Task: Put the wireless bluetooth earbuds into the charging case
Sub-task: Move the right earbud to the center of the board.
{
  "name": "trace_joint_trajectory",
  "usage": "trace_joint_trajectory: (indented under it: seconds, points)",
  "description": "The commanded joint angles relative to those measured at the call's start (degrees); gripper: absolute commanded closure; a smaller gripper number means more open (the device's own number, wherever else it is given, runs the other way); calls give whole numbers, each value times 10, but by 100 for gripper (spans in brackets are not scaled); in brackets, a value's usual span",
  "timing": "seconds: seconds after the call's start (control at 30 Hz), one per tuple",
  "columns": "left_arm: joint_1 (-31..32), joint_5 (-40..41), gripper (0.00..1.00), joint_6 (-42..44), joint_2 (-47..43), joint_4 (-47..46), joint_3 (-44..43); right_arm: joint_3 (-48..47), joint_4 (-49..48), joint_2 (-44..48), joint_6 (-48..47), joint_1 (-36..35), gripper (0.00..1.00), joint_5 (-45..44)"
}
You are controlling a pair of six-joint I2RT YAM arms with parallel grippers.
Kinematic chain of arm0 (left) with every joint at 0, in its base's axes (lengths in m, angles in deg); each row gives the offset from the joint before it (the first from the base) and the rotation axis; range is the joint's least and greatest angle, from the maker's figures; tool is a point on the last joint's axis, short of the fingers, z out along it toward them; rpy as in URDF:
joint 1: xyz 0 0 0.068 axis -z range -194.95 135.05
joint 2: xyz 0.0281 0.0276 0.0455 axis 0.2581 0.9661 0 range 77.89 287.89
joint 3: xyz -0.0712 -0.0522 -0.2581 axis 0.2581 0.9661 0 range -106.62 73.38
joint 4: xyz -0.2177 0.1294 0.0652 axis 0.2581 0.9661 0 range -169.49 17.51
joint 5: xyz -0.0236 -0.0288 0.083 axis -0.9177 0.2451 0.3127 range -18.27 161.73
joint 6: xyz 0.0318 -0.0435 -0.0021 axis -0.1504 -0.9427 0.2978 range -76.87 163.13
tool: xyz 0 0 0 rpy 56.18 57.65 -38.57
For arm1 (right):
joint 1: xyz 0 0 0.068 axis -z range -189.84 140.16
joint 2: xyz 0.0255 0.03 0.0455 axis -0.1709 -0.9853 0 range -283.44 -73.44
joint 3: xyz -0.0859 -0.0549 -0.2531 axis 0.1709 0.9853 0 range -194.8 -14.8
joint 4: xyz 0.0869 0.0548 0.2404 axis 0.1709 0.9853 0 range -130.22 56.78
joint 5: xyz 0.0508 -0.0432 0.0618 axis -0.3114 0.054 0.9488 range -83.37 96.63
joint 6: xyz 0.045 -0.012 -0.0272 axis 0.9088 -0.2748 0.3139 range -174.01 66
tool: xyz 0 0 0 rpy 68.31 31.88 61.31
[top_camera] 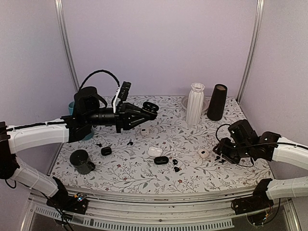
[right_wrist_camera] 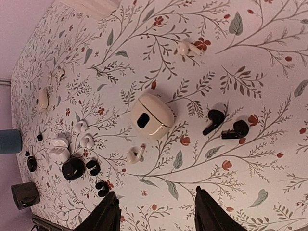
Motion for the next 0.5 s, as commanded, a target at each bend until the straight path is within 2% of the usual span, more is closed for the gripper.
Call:
trace_joint_trajectory:
  seconds: [0.0, 0.13, 0.3, 0.47]
  points:
    - [-7, -16, 100, 8, -4, -4, -7, 39, 30, 29, 58, 33, 48, 40]
    - [-6, -19, 100, 5, -5, -6, -7, 56, 11, 21, 48, 71, 50, 45]
    - [-7, -15, 100, 5, -9, -1, -6, 71, -20, -8, 30, 125, 58, 58]
    - [-7, -10, 100, 7, -14, 4, -3, 102, -66, -20, 32, 147, 61, 70]
